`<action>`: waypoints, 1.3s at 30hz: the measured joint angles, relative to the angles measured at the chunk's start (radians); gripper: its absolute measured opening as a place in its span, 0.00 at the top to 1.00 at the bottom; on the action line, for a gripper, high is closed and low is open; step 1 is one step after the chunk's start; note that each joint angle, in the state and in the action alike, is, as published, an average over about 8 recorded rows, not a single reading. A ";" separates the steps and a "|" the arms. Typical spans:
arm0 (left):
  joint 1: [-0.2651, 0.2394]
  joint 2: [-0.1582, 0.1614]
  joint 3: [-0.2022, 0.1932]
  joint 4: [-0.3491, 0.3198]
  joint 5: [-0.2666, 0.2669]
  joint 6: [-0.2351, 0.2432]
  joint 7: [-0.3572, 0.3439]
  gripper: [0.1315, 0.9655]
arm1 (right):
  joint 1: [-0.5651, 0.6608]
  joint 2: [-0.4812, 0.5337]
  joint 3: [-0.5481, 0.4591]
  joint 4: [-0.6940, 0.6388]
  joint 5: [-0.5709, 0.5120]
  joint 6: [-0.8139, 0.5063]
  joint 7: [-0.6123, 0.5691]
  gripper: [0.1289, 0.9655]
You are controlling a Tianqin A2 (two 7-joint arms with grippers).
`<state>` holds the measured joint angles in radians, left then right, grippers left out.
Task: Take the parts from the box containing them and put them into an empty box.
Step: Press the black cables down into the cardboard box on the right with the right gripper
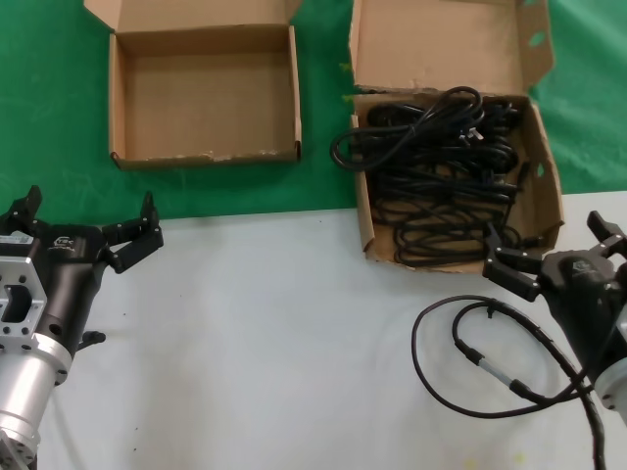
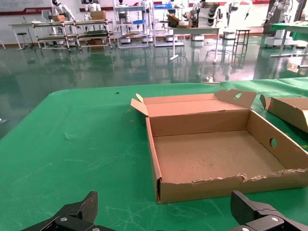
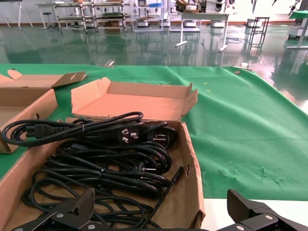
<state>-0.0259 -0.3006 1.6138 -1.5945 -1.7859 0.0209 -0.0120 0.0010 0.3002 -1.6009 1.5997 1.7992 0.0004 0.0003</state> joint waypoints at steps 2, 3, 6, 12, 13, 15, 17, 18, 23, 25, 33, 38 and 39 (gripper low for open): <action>0.000 0.000 0.000 0.000 0.000 0.000 0.000 0.00 | 0.000 0.000 0.000 0.000 0.000 0.000 0.000 0.00; 0.000 0.000 0.000 0.000 0.000 0.000 0.000 0.00 | 0.000 0.000 0.000 0.000 0.000 0.000 0.000 0.00; 0.000 0.000 0.000 0.000 0.000 0.000 0.000 0.00 | 0.000 0.000 0.000 0.000 0.000 0.000 0.000 0.00; 0.000 0.000 0.000 0.000 0.000 0.000 0.000 0.01 | 0.000 0.000 0.000 0.000 0.000 0.000 0.000 0.00; 0.000 0.000 0.000 0.000 0.000 0.000 0.000 0.01 | 0.000 0.000 0.000 0.000 0.000 0.000 0.000 0.00; 0.000 0.000 0.000 0.000 0.000 0.000 0.000 0.01 | 0.000 0.000 0.000 0.000 0.000 0.000 0.000 0.00; 0.000 0.000 0.000 0.000 0.000 0.000 0.000 0.01 | 0.000 0.000 0.000 0.000 0.000 0.000 0.000 0.00; 0.000 0.000 0.000 0.000 0.000 0.000 0.000 0.02 | 0.000 0.000 0.000 0.000 0.000 0.000 0.000 0.00; 0.000 0.000 0.000 0.000 0.000 0.000 0.000 0.07 | 0.002 0.014 -0.011 0.001 0.010 0.002 0.009 0.00; 0.000 0.000 0.000 0.000 0.000 0.000 0.000 0.09 | 0.004 0.027 -0.020 0.004 0.014 0.002 0.013 0.00; 0.000 0.000 0.000 0.000 0.000 0.000 0.000 0.23 | 0.029 0.117 -0.049 0.048 -0.033 -0.078 -0.084 0.00; 0.000 0.000 0.000 0.000 0.000 0.000 0.000 0.33 | 0.089 0.187 -0.066 0.074 -0.094 -0.205 -0.301 0.00; 0.000 0.000 0.000 0.000 0.000 0.000 0.000 0.36 | 0.106 0.201 -0.073 0.076 -0.107 -0.230 -0.348 0.00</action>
<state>-0.0259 -0.3006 1.6139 -1.5945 -1.7859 0.0209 -0.0121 0.1070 0.5017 -1.6734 1.6754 1.6926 -0.2295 -0.3473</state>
